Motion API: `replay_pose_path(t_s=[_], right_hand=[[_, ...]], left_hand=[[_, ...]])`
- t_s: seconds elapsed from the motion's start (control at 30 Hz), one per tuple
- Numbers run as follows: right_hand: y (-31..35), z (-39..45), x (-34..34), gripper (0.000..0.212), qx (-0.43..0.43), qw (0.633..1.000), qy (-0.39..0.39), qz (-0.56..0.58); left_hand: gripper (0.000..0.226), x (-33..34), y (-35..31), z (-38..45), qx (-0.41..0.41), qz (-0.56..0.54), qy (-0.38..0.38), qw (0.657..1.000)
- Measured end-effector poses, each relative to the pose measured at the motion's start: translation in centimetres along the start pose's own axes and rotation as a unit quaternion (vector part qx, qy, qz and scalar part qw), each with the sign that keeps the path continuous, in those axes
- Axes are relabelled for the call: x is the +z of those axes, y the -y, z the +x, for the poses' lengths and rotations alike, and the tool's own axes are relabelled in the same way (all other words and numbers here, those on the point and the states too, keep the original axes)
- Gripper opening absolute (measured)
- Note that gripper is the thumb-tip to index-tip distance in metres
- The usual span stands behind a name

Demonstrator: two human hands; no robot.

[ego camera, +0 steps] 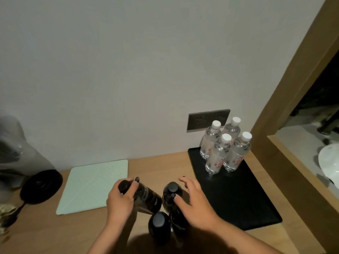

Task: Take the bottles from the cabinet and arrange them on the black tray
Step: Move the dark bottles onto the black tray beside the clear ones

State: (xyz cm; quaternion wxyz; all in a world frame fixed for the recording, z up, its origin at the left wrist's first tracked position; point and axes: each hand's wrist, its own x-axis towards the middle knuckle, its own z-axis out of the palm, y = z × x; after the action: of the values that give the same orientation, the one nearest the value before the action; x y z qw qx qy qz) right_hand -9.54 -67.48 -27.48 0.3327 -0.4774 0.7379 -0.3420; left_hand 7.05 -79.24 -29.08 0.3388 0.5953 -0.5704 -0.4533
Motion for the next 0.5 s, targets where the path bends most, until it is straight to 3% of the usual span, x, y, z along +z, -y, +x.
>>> replay_pose_path(t_s=[0.23,0.5], right_hand=[[2.7,0.0,-1.4,0.060,-0.068,0.996,-0.049,-0.016],[4.3,-0.7,-2.9,0.074,-0.174,0.980,-0.072,-0.062]], left_hand=[[0.007,-3.0,-6.7,0.4,-0.020,-0.152,0.022,0.988],[0.020,-1.1,-11.9,-1.6,-0.006,-0.168,0.178,0.970]])
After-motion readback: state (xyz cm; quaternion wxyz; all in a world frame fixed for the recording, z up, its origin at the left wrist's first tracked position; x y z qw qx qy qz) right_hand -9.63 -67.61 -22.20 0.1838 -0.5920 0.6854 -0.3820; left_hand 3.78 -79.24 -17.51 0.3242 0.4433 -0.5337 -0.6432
